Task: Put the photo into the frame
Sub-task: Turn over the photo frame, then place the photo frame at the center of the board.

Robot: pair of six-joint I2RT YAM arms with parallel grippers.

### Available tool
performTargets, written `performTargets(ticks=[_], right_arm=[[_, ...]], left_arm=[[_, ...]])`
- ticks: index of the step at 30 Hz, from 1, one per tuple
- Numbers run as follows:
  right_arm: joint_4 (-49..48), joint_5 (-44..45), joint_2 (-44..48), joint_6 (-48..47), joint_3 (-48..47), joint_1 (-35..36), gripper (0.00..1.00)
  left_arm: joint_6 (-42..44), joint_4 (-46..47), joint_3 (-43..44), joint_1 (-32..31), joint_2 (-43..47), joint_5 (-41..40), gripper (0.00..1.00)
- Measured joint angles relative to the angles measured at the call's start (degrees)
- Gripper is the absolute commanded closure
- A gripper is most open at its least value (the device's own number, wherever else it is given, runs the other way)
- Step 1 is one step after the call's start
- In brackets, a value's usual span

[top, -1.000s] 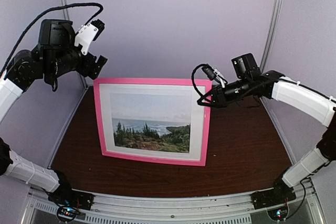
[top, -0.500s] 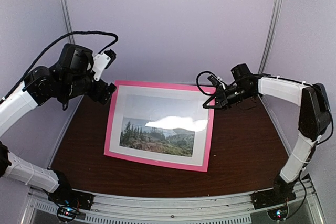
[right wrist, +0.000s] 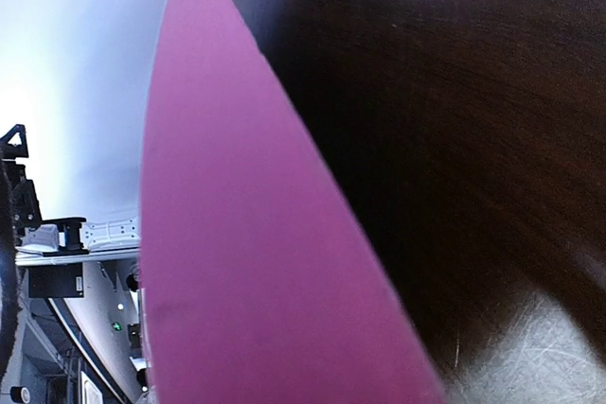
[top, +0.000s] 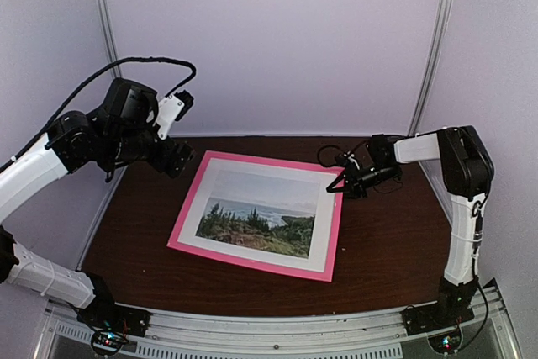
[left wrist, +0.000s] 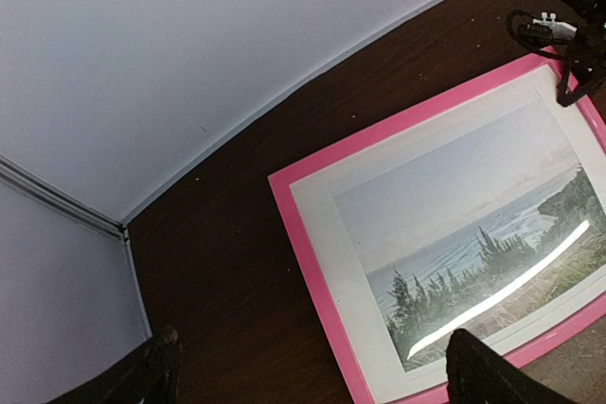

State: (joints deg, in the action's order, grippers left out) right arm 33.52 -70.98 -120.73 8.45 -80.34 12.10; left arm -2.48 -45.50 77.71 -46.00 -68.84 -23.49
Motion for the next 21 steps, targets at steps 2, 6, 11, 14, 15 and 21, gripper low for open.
performTargets(ticks=[2,6,11,14,15,21], right_arm=[[-0.3,-0.3,-1.4,1.1,0.0,-0.3,0.79],[-0.7,-0.4,-3.1,2.6,0.0,-0.9,0.74],[-1.2,2.0,-4.8,2.9,0.0,-1.2,0.66],[-1.2,4.5,-5.8,2.5,0.0,-1.5,0.6],[-1.2,4.8,-5.8,2.3,0.0,-1.6,0.57],[-1.3,5.3,-5.6,1.9,-1.4,-2.5,0.42]], left_arm=[[-0.1,0.0,0.0,0.0,-0.1,0.3,0.02],[-0.2,0.0,-0.1,0.0,-0.4,0.6,0.02],[-0.2,0.0,-0.2,0.0,-0.7,0.8,0.02],[-0.2,0.0,-0.2,0.0,-0.7,0.8,0.02],[-0.2,0.0,-0.2,0.0,-0.7,0.8,0.02],[-1.2,-0.1,-0.2,0.0,-2.4,0.6,0.02]])
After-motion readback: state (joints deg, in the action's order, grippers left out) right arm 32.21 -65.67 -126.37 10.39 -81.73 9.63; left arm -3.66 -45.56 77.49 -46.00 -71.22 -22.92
